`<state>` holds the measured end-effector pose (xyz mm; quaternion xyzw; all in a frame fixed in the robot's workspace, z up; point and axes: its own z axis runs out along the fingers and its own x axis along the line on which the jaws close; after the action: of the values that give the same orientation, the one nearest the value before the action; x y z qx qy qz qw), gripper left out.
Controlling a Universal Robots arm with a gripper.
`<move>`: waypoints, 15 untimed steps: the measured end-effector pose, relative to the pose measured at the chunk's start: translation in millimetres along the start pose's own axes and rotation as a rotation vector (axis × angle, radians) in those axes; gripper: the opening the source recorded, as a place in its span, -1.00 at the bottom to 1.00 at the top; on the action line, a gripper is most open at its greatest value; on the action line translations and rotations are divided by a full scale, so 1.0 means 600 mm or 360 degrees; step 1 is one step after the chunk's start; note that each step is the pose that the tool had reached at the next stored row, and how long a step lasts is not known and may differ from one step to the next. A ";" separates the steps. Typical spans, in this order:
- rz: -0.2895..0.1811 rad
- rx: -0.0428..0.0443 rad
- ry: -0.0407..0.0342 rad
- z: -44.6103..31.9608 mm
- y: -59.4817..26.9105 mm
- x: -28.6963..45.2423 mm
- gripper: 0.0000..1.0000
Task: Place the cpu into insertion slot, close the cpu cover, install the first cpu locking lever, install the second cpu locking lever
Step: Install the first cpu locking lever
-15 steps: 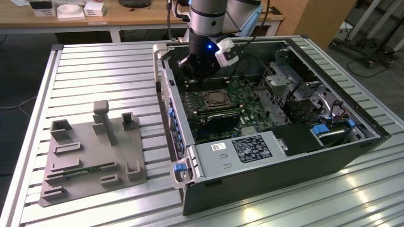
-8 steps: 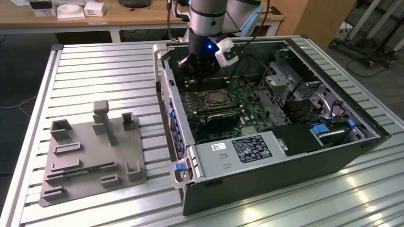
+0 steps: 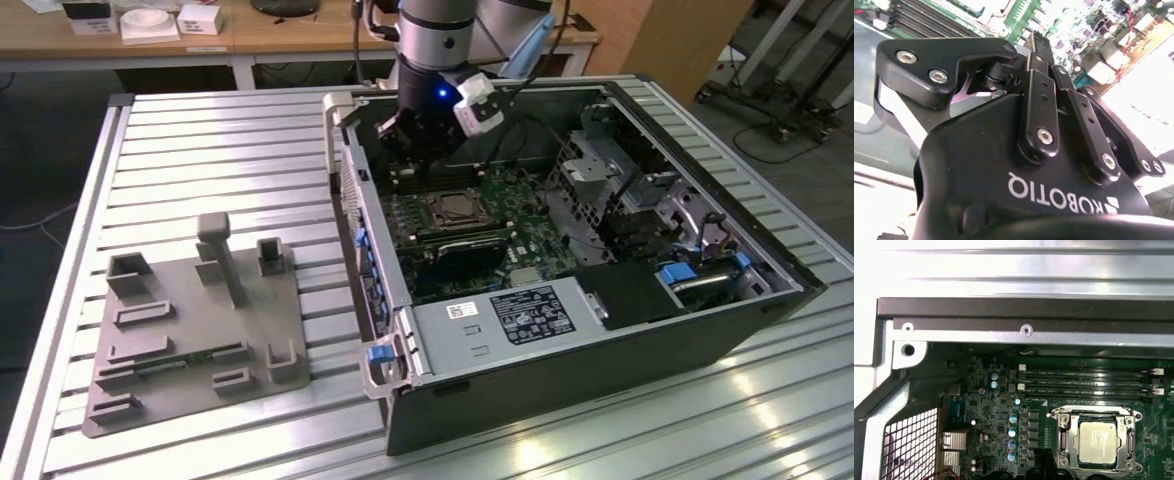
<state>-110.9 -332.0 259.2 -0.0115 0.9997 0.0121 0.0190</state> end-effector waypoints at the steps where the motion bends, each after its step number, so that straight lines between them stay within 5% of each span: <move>1: 0.0000 0.0000 -0.0004 0.000 0.002 0.000 -0.79; 15: 0.0001 0.0000 -0.0010 0.001 0.018 0.007 -0.79</move>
<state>-115.4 -321.2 258.7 -0.0110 0.9996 0.0120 0.0220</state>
